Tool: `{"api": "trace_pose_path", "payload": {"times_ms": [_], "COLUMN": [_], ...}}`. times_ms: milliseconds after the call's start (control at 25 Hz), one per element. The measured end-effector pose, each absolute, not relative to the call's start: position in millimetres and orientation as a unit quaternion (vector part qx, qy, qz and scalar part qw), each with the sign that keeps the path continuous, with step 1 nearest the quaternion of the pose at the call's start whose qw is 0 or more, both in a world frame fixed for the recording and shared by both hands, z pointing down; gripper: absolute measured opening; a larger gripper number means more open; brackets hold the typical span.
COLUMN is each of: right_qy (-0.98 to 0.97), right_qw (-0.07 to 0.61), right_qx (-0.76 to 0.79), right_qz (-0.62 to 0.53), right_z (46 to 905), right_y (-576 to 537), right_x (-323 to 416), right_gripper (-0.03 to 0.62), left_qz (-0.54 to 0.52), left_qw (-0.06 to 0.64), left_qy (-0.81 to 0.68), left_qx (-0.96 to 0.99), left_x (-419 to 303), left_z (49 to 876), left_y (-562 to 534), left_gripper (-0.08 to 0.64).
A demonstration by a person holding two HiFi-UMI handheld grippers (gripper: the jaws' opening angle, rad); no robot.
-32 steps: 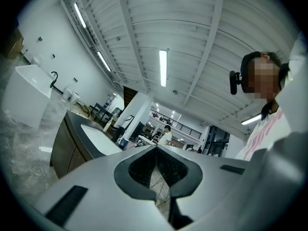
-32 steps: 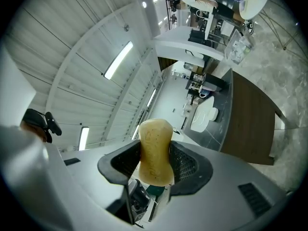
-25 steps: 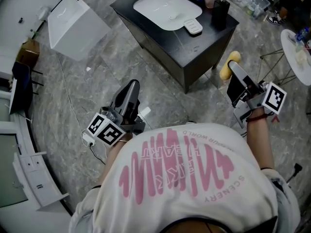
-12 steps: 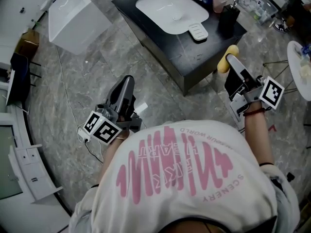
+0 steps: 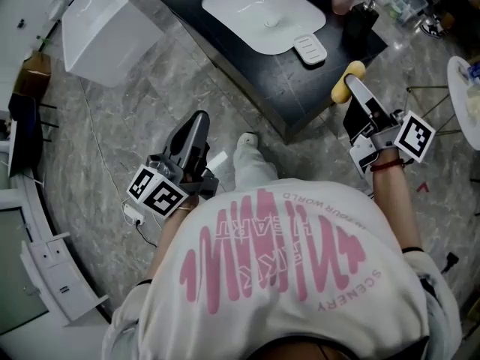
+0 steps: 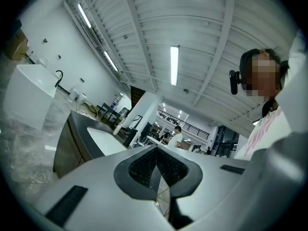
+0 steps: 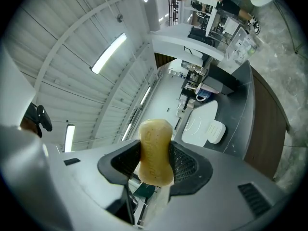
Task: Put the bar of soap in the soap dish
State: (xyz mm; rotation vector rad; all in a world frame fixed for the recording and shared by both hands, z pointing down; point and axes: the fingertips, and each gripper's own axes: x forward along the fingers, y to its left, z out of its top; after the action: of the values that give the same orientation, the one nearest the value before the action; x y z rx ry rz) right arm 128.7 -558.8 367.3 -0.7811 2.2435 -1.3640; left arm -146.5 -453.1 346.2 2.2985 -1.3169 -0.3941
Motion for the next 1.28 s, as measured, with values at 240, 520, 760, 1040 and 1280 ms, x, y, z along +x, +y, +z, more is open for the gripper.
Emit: {"api": "trace_pose_path", "payload": {"times_ms": [240, 520, 760, 1040, 1280], "right_qy": [0.763, 0.715, 0.686, 0.692, 0.704], "right_qw": [0.216, 0.179, 0.114, 0.030, -0.109], "right_qx": [-0.343, -0.454, -0.518, -0.571, -0.582], "right_qz": [-0.504, -0.501, -0.499, -0.440, -0.393], "right_z": [391.5, 434.0, 462.7, 484.7, 498.2], "right_y": [-587.9, -622.6, -652.2, -683.7, -707.7], "right_x": [116.7, 106.2, 95.2, 89.8, 85.2], "right_gripper": [0.195, 0.195, 0.193, 0.193, 0.193], "left_qz": [-0.136, -0.121, -0.105, -0.084, -0.079], "left_qw": [0.226, 0.242, 0.259, 0.273, 0.277], "left_qy": [-0.425, -0.384, -0.350, -0.319, -0.294], "left_qx": [0.866, 0.883, 0.894, 0.904, 0.912], "left_x": [-164.0, -200.8, -226.7, -261.5, -274.2], "left_z": [335.9, 337.6, 344.0, 353.4, 357.3], "left_y": [-524.7, -597.1, -639.7, -689.3, -724.5], "left_gripper": [0.008, 0.008, 0.008, 0.008, 0.008]}}
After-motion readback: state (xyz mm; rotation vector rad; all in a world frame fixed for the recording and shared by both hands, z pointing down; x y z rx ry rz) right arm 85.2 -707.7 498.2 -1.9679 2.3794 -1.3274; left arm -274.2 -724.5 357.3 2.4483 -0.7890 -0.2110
